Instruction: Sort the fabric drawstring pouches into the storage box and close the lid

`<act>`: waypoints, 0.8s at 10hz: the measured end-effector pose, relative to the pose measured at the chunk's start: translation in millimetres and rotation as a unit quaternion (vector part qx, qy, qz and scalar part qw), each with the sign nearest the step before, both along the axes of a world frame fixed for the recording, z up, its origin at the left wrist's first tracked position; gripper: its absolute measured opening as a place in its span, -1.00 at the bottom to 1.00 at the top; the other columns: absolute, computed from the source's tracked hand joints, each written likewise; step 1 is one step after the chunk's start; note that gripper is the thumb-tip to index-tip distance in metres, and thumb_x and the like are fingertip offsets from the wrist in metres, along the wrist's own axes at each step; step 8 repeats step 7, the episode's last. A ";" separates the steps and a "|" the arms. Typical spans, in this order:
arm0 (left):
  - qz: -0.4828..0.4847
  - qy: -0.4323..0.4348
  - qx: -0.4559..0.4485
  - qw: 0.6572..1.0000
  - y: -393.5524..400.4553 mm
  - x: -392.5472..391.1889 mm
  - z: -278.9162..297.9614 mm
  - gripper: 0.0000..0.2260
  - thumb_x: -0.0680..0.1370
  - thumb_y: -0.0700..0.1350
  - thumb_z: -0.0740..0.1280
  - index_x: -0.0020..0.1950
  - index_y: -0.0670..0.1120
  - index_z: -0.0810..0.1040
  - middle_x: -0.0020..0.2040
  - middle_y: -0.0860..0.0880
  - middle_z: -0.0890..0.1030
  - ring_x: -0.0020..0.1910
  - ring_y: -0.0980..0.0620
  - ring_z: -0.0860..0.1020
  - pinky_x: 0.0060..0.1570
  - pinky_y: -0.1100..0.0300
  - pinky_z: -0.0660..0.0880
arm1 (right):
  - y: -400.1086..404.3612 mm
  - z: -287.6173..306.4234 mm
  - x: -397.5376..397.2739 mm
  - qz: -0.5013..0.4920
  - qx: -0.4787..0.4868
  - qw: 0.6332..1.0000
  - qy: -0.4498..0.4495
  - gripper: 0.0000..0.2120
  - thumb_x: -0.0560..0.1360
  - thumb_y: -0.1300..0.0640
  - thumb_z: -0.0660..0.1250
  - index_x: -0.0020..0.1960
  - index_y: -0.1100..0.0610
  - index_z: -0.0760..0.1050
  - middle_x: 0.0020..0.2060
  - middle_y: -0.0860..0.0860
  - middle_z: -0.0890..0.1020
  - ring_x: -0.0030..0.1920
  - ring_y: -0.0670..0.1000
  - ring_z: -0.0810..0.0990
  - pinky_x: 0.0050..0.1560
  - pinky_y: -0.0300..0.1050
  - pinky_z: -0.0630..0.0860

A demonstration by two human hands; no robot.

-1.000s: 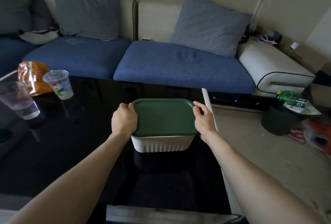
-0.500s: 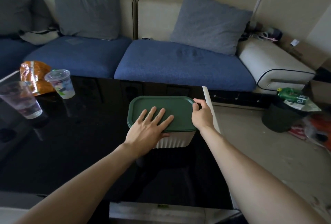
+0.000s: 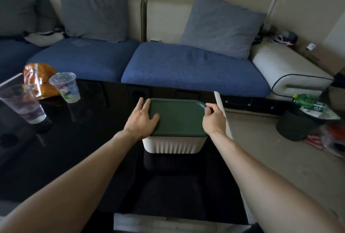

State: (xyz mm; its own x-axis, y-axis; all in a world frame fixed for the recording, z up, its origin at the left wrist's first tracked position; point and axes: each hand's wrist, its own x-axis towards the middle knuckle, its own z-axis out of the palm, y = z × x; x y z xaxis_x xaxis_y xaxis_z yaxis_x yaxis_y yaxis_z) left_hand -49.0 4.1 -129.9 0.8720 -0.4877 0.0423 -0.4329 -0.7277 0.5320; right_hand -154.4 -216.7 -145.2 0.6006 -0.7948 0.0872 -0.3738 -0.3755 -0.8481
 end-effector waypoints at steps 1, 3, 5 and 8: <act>-0.014 0.001 -0.014 1.000 -11.1 12.7 -0.2 -0.29 0.62 0.12 0.18 0.62 -0.16 -0.07 0.61 -0.05 0.04 0.53 -0.08 0.21 0.39 0.06 0.30 | -11.2 -5.5 13.1 0.005 0.021 0.999 -0.031 -0.68 0.69 0.09 0.13 0.39 0.01 0.50 0.04 -0.01 0.58 -0.08 0.01 0.54 -0.01 -0.09 0.49; -0.002 0.008 -0.027 1.000 -27.8 43.8 -4.3 -0.29 0.62 0.12 0.20 0.63 -0.13 -0.03 0.62 -0.03 0.03 0.49 -0.12 0.29 0.33 0.10 0.32 | -39.5 -14.9 50.2 0.006 0.057 0.995 -0.078 -0.70 0.66 0.12 0.19 0.32 0.03 0.59 -0.05 -0.06 0.54 -0.09 -0.03 0.46 0.01 -0.16 0.45; 0.047 -0.015 -0.144 0.988 -41.4 71.0 -3.6 -0.56 0.67 -0.05 0.14 0.55 -0.14 0.30 0.53 -0.09 0.32 0.47 -0.04 0.31 0.41 0.21 0.19 | -40.3 -12.0 74.0 -0.052 0.105 0.985 -0.125 -0.69 0.67 0.08 0.19 0.33 0.03 0.59 0.17 0.00 0.66 0.05 0.00 0.59 0.16 -0.12 0.52; 0.210 -0.095 -0.198 0.953 -40.6 62.6 -0.6 -0.67 0.67 0.02 0.07 0.31 -0.15 0.41 0.37 -0.14 0.39 0.28 -0.19 0.42 0.31 -0.14 0.29 | -32.9 7.9 63.9 -0.032 0.078 0.996 -0.042 -0.61 0.69 -0.04 0.08 0.42 0.02 0.48 0.38 0.01 0.54 0.38 0.12 0.48 0.42 -0.03 0.36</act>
